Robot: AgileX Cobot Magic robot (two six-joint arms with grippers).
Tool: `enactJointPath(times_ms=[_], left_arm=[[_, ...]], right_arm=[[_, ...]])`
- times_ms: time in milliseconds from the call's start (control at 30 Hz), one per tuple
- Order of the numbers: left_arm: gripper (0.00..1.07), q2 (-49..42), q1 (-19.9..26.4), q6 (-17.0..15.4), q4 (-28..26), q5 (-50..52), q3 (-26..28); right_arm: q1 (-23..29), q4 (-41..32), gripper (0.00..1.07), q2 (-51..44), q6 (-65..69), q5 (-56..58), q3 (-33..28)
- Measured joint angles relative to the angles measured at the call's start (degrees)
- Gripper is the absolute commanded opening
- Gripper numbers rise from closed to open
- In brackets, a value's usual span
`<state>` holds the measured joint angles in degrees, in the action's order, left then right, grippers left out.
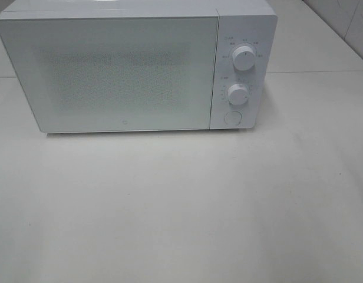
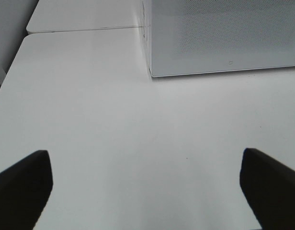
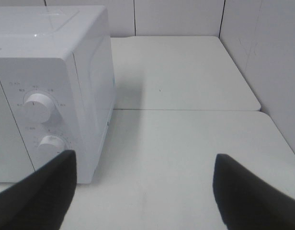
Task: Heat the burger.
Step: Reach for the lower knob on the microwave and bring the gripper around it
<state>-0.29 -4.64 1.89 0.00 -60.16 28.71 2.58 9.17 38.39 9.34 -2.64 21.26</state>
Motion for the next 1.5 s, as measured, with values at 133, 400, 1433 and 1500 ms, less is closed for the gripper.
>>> enactJointPath(times_ms=[133,400,1433,1500], left_arm=[[1.00,0.00,0.00,0.00,0.00,0.00,0.00],[1.00,0.00,0.00,0.00,0.00,0.00,0.00],[1.00,0.00,0.00,0.00,0.00,0.00,0.00],[1.00,0.00,0.00,0.00,0.00,0.00,0.00]], right_arm=[[0.00,0.00,0.76,3.95,0.00,-6.47,0.00],[0.00,0.00,0.76,15.18,-0.57,-17.13,0.00],[13.35,-30.77,0.73,42.00,-34.38,-47.27,0.06],[16.27,-34.26,0.73,43.37,-35.87,-49.50,0.11]])
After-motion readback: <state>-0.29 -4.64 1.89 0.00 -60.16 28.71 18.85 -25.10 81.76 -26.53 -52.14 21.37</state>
